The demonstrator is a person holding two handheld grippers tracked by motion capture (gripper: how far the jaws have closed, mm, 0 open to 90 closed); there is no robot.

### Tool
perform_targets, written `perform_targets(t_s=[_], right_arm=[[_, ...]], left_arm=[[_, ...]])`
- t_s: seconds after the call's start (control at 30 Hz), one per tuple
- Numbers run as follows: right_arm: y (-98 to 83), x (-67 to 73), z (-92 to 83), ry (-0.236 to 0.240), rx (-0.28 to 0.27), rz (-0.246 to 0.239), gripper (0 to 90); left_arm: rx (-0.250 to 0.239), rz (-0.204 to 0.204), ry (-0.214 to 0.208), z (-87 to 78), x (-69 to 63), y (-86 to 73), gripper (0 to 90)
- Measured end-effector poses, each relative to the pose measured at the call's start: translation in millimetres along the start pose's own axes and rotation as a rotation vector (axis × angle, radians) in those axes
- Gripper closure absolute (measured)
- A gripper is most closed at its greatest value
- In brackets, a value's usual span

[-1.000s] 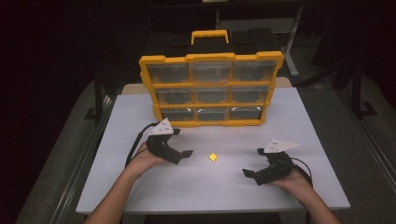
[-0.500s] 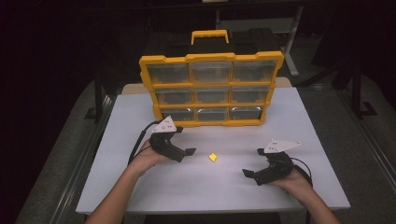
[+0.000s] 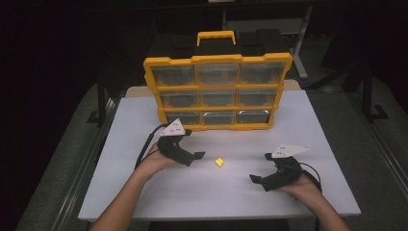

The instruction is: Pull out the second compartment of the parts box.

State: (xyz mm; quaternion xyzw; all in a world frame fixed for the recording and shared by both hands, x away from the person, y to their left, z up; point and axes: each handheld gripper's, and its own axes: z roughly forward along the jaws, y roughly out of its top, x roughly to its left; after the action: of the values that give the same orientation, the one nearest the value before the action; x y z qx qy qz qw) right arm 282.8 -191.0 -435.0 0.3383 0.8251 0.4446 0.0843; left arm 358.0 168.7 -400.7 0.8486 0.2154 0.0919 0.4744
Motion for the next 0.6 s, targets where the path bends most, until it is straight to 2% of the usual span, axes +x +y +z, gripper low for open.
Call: perform_targets(t_s=[0.6], right_arm=[[-0.2, -0.4, 0.0, 0.002, 0.0, 0.002, 0.0]], left_arm=[[-0.025, 0.005, -0.009, 12.5, 2.3, 11.3, 0.7]])
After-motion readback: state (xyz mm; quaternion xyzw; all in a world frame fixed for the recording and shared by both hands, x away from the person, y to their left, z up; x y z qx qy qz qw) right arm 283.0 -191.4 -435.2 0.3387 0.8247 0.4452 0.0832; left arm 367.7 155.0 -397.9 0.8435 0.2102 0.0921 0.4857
